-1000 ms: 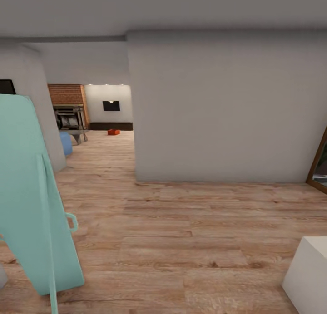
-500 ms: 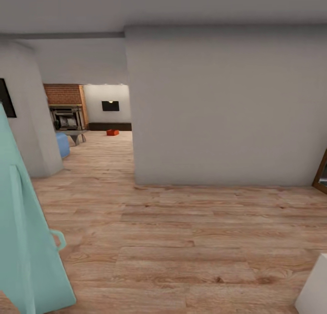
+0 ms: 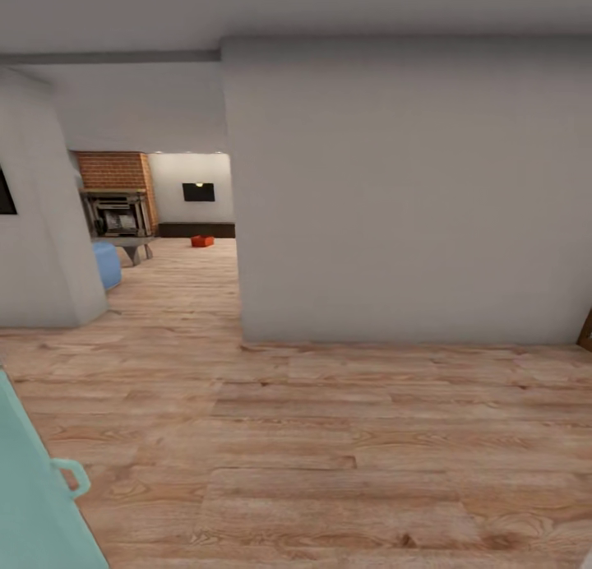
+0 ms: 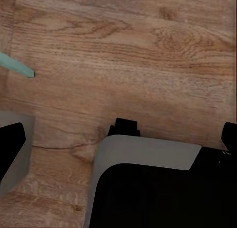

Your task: Move the two storage containers from the living room to the garage. In the garage, place one container on the floor and stack the other container on top of it (either order is fine).

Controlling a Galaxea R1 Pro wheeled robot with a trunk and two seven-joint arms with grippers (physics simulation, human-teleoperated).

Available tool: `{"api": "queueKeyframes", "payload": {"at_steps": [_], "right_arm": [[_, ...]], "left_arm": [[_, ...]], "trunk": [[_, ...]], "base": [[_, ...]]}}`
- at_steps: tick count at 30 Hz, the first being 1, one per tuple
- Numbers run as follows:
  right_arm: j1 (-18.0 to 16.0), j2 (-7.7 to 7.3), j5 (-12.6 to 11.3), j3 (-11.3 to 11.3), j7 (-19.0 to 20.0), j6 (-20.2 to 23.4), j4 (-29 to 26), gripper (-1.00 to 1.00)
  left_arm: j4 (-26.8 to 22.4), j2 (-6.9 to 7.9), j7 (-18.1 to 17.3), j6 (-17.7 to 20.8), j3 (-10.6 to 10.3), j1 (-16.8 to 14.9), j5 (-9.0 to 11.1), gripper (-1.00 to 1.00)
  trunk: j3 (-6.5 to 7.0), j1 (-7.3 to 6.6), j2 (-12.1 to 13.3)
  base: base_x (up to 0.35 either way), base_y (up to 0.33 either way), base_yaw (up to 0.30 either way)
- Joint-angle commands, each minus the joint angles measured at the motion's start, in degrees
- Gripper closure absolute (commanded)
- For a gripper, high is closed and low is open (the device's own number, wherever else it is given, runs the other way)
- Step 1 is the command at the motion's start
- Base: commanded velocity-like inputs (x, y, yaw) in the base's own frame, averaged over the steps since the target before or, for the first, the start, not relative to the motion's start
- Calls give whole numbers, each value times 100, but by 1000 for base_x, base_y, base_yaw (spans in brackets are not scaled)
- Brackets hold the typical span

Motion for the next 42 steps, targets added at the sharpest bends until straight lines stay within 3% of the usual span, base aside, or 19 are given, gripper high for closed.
{"api": "queueKeyframes", "payload": {"at_steps": [1, 42], "right_arm": [[-7, 1, -44, 48, -1, -25, 17, -100], [-7, 1, -45, 40, -15, -79, 17, -100]], "left_arm": [[3, -1, 11, -18, -47, -4, 50, -100], [4, -27, 20, -29, -47, -4, 50, -100]], "trunk": [[-7, 3, -3], [-7, 3, -3]], "base": [[324, 0, 0], [324, 0, 13]]}}
